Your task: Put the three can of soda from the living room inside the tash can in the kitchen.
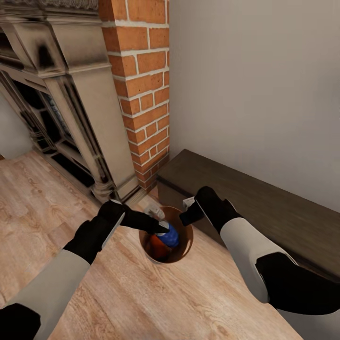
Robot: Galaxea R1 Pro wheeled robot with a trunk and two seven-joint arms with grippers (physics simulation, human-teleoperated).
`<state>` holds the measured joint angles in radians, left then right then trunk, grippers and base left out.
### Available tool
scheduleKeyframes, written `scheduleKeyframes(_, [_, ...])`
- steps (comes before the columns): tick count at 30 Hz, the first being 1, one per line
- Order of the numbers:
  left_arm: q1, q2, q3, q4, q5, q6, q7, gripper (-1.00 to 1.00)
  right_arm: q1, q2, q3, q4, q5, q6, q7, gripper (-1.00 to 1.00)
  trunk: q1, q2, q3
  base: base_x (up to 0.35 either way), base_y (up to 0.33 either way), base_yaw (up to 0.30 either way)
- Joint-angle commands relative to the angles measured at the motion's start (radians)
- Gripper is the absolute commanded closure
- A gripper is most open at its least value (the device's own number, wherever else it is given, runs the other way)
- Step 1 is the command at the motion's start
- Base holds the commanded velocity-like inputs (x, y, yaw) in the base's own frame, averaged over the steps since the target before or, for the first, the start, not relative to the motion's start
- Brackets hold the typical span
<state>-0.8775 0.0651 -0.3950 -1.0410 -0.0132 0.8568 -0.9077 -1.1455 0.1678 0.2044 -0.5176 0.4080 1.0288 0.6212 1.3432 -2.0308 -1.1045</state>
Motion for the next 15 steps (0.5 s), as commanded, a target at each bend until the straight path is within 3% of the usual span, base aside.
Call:
scheduleKeyframes(1, [0.000, 0.000, -0.001, 0.005, -0.021, -0.010, 0.004, 1.00, -0.001, 0.002, -0.003, 0.000, -0.067, 0.018, 0.008, 1.00, 0.000, 0.000, 0.000, 0.000, 0.000, 0.000])
scheduleKeyframes(7, [0.000, -0.001, -0.055, 0.032, -0.021, -0.015, 0.072, 1.00, -0.005, 0.007, -0.003, 0.000, -0.068, 0.018, 0.008, 1.00, 0.000, 0.000, 0.000, 0.000, 0.000, 0.000])
scheduleKeyframes(15, [0.000, -0.001, -0.068, 0.036, -0.022, -0.018, 0.118, 1.00, -0.008, 0.007, -0.003, 0.001, -0.068, 0.018, 0.009, 1.00, 0.000, 0.000, 0.000, 0.000, 0.000, 0.000])
